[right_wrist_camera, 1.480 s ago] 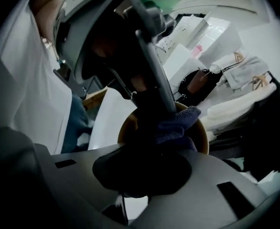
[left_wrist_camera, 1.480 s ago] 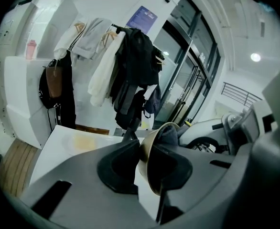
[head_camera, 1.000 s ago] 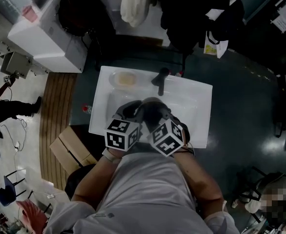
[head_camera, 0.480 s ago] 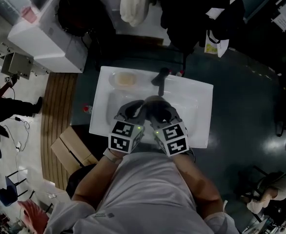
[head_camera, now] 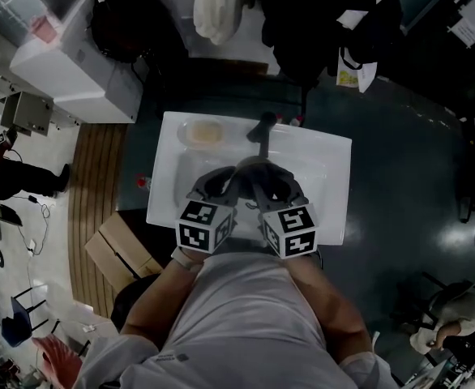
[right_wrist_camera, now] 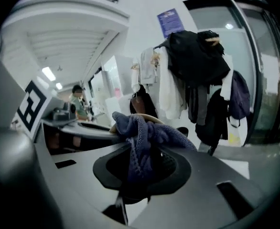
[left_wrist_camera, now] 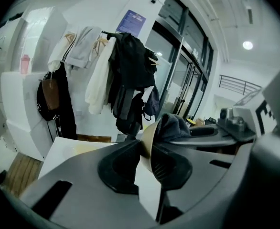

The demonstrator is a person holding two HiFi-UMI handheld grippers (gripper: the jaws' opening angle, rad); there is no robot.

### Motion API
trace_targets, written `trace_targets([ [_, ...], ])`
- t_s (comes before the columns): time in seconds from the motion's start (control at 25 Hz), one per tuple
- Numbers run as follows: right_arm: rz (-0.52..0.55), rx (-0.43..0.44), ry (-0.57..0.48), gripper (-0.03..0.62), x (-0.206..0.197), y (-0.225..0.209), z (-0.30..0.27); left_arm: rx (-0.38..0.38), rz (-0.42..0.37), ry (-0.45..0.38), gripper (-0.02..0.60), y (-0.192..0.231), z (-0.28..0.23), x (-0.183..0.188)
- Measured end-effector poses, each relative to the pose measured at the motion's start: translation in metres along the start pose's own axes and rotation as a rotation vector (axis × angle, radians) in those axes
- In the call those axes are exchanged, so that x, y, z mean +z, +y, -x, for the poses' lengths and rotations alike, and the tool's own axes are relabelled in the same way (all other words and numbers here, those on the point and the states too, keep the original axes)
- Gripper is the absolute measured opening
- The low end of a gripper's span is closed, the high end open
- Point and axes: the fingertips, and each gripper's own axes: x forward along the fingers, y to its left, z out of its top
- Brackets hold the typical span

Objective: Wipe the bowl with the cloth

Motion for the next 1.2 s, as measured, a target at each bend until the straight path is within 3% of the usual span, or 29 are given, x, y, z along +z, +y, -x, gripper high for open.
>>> trace_targets([
  [0.12, 0.301, -0.073, 0.058, 0.086, -0.001, 0.001, 0.000, -0.011, 0.071, -0.007, 0.051, 0.005, 0.001, 0.002],
  [0.32, 0.750, -0.134, 0.223, 0.086, -0.014, 0.004, -0.007, -0.014, 0.079, -0.011, 0.051, 0.007, 0.002, 0.006],
  [0.44, 0.929, -0.142, 0.306, 0.086, -0.023, 0.008, -0.009, -0.017, 0.079, -0.006, 0.051, 0.005, 0.003, 0.005],
  [0.52, 0.974, -0.113, 0.349, 0.086, -0.032, 0.013, -0.011, -0.016, 0.079, 0.003, 0.051, 0.005, 0.003, 0.002],
  [0.8, 0.859, 0.082, 0.333, 0.083, -0.046, 0.053, -0.011, 0.005, 0.098, 0.000, 0.051, 0.014, 0.007, -0.003],
  [1.0, 0.499, 0.230, 0.209, 0.083, -0.031, 0.064, -0.007, 0.008, 0.121, -0.025, 0.049, 0.024, 0.011, 0.001],
  [1.2, 0.212, 0.185, 0.030, 0.083, -0.005, 0.044, -0.002, 0.007, 0.138, -0.019, 0.041, 0.028, 0.012, -0.002],
])
